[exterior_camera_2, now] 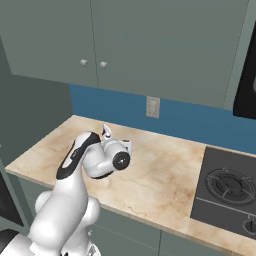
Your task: Move the cutting board and knife to the sink. Then move spray from the cabinet to the counter.
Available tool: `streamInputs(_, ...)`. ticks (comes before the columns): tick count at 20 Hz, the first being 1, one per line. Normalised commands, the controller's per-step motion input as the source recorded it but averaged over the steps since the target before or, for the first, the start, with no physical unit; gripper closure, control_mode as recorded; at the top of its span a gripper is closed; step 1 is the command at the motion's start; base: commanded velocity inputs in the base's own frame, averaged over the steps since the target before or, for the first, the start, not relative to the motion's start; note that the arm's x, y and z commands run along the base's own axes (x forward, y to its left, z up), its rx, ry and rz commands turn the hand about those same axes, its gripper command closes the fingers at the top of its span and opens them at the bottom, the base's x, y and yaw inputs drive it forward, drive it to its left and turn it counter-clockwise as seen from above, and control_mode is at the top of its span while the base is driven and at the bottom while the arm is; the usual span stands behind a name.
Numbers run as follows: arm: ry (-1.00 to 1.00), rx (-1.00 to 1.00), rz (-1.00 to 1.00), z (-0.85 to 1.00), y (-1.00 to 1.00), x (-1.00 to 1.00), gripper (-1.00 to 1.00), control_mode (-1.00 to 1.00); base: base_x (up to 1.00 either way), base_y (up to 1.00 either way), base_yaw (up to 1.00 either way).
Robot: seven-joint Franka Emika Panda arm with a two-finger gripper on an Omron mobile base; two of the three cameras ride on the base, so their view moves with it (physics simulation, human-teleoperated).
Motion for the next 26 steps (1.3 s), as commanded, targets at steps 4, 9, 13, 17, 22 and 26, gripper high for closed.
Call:
streamInputs(4,0.00,0.00,0.00,-0.16,0.00,0.00,1.00,-1.00,0.00,0.00,0.00)
streamInputs(9,0.00,0.00,0.00,-0.14,0.02,0.00,1.00,-1.00,0.00,0.00,0.00)
streamInputs(13,0.00,-0.03,0.00,-0.22,0.12,0.00,1.00,-1.00,0.00,0.00,0.00)
streamInputs(17,0.00,-0.04,0.00,-0.16,0.12,0.02,1.00,-1.00,0.00,0.00,0.00)
streamInputs(22,-0.01,-0.03,0.00,-0.16,0.08,0.02,1.00,-1.00,0.00,0.00,0.00)
streamInputs(26,-0.04,-0.02,0.00,-0.16,0.04,0.00,1.00,-1.00,0.00,0.00,0.00)
